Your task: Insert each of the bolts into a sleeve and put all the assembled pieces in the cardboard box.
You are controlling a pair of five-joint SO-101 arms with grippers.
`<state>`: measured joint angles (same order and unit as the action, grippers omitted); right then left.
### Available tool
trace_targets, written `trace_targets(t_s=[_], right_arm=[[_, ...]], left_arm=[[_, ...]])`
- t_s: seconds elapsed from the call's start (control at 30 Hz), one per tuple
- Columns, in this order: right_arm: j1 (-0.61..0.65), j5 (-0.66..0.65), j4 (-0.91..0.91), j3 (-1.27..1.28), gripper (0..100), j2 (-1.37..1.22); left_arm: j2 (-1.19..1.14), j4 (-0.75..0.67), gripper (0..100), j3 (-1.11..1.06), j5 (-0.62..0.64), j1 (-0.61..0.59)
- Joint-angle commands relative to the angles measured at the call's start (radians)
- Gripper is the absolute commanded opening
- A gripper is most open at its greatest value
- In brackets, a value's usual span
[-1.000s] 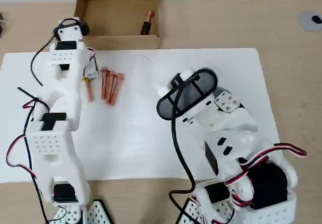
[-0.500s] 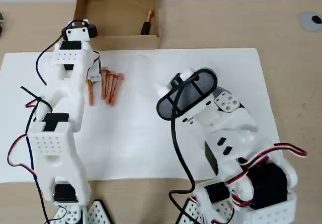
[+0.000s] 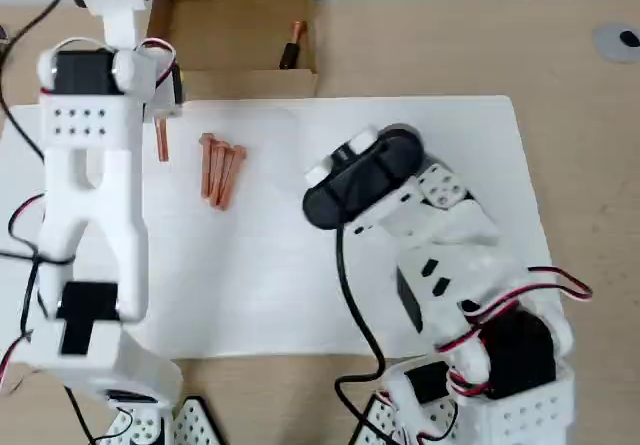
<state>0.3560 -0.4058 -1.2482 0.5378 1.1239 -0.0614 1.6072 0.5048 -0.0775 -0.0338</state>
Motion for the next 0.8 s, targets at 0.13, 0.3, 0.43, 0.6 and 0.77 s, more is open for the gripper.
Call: trace_targets(t_s=[0.13, 0.3, 0.43, 0.6, 0.77], right_arm=[[0.176, 0.19, -0.086, 0.018, 1.1, 0.024], [0.272, 0.37, -0.037, 0.054, 1.1, 0.157], [0.328, 0.539, 0.091, 0.194, 1.1, 0.278], [0.423, 0.661, 0.304, 0.444, 1.1, 0.438], [0.493, 0.657, 0.523, 0.7, 1.1, 0.541]], left_arm=[[0.266, 0.098, 1, 0.023, 0.071, 0.005], [0.44, 0.089, 1, -0.138, 0.172, 0.011], [0.602, 0.055, 1, -0.316, 0.199, 0.011], [0.839, -0.008, 1, -0.549, 0.249, 0.011], [1.049, -0.083, 2, -0.786, 0.264, 0.011]])
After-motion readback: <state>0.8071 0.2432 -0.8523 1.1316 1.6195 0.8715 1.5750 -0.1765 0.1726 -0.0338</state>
